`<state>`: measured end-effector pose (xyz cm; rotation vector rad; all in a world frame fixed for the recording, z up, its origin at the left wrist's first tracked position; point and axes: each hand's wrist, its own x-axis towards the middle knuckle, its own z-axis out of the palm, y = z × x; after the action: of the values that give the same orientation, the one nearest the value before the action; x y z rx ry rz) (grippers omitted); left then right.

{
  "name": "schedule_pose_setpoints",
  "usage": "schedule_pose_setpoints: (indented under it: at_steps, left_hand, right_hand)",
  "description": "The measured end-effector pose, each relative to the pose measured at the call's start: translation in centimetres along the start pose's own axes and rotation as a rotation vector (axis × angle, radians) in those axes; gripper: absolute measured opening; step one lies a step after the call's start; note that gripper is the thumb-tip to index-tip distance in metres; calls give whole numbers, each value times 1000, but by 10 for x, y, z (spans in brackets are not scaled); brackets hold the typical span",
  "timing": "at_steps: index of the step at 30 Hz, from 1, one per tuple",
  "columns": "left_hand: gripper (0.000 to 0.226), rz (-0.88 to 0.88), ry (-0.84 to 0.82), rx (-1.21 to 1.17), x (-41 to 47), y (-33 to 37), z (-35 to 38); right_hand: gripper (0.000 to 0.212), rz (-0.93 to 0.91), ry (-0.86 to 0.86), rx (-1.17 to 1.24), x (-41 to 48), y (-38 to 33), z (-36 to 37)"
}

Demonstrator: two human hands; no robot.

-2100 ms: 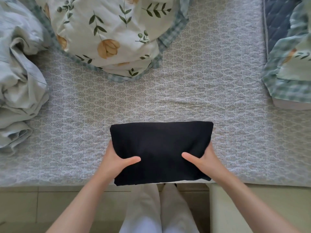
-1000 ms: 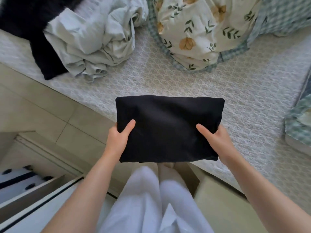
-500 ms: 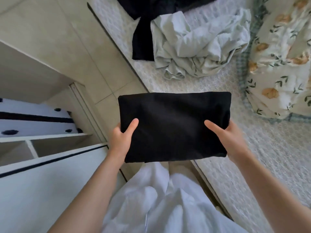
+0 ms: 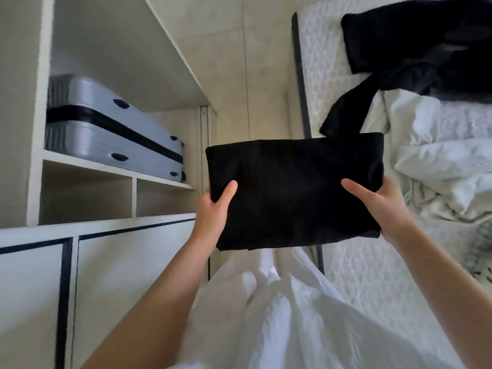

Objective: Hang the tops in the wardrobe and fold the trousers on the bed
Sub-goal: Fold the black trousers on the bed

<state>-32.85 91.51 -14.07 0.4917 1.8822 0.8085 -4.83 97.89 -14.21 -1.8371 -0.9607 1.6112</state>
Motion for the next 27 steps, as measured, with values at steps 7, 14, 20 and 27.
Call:
schedule_pose_setpoints:
  at_steps: [7,14,20,27]
  left_hand:
    - [35,-28,200,-158,26,42,-9]
    - [28,-1,395,-278,53,91,-38]
    - [21,62,492,-350,88,136,-87]
    - [15,141,573,-428,118,186,-151]
  right_hand:
    - [26,-91,-210,-168,75,-97,36]
    - [42,-196,-366,-308,127,-188,96]
    - [41,-273,-422,-307,146,-258,162]
    - [39,-347,-484,-307,157,-340,239]
